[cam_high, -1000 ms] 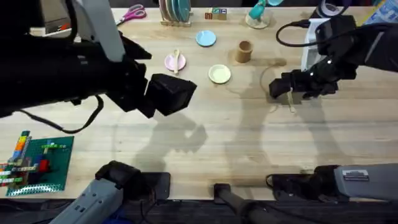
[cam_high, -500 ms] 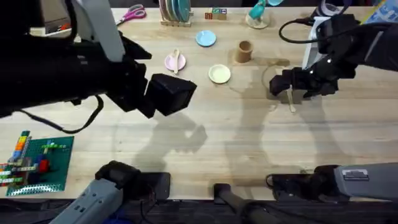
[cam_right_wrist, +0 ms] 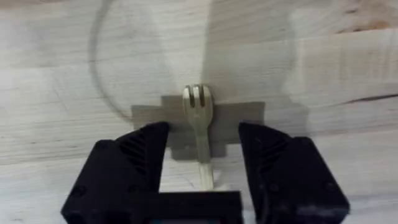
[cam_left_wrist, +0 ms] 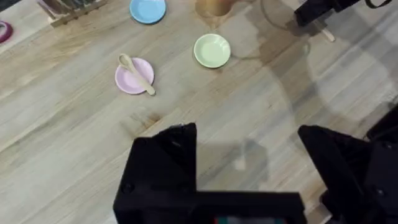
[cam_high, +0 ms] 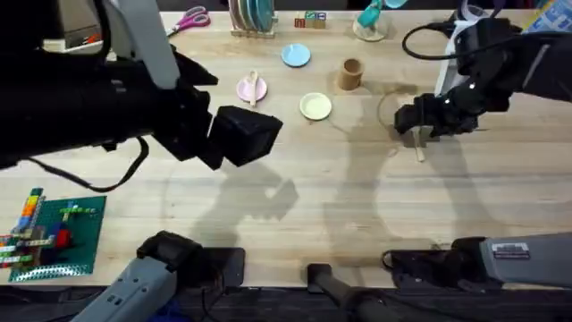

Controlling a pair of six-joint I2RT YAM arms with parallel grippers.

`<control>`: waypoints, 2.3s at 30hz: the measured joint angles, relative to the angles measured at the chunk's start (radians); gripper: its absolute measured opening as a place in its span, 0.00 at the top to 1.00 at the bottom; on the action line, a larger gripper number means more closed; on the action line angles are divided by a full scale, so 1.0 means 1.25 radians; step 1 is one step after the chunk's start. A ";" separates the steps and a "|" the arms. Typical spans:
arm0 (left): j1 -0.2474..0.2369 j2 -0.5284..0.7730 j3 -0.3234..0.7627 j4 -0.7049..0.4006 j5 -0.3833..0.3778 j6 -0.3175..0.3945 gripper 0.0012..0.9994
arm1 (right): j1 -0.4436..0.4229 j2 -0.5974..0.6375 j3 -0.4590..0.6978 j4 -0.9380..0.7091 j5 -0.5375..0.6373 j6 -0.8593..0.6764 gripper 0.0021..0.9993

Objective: Pick up a utensil and set it on the pink plate, then put the other utensil in the container.

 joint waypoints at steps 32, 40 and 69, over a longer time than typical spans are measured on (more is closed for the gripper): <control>0.000 0.000 0.000 0.000 0.000 0.000 0.00 | -0.005 0.005 0.005 -0.007 0.034 0.095 0.35; 0.000 0.000 0.000 0.000 0.000 0.000 0.00 | -0.004 0.005 0.006 -0.015 0.017 0.107 0.33; 0.000 0.000 0.000 0.000 0.000 0.000 0.00 | 0.014 0.007 0.016 -0.045 -0.011 0.107 0.96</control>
